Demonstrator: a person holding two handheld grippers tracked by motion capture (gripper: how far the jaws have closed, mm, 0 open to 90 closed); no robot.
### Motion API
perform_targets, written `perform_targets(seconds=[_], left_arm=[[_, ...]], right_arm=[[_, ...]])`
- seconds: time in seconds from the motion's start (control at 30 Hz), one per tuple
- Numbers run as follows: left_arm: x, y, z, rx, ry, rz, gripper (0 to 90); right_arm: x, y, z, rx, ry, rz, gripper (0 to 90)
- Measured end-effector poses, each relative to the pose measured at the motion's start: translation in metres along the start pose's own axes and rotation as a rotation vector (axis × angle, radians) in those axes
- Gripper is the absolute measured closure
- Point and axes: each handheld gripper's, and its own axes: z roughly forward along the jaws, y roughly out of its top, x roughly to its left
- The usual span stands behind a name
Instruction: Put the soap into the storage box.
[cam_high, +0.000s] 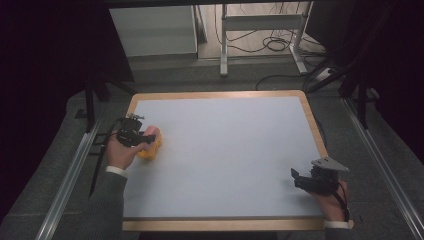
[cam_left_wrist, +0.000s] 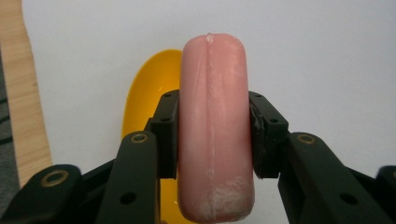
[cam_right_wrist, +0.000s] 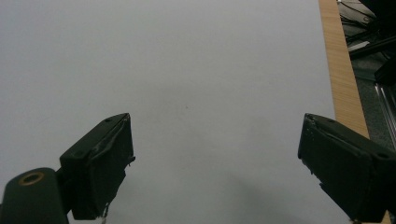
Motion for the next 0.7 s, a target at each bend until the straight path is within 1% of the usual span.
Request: perform_targets(seconds=[0.1, 0.3, 0.63, 0.67, 0.7], left_arm=[[0.004, -0.002, 0.004, -0.001, 0.003, -0.015, 60.3], [0.01, -0.006, 0.011, 0.021, 0.008, -0.029, 60.3], [0.012, -0.012, 0.021, 0.034, 0.009, -0.037, 60.1], [0.012, -0.013, 0.019, -0.002, 0.002, -0.035, 56.0], [0.012, -0.013, 0.016, -0.026, 0.007, -0.036, 50.8]], right_arm=[[0.0, 0.0, 0.0, 0.001, -0.001, 0.0, 10.1], [0.001, 0.0, 0.0, 0.005, -0.001, -0.003, 10.2], [0.0, -0.001, 0.0, 0.004, -0.001, -0.005, 10.1], [0.0, -0.001, 0.0, 0.002, -0.002, -0.003, 10.1], [0.0, -0.001, 0.0, 0.003, -0.001, -0.002, 10.2]])
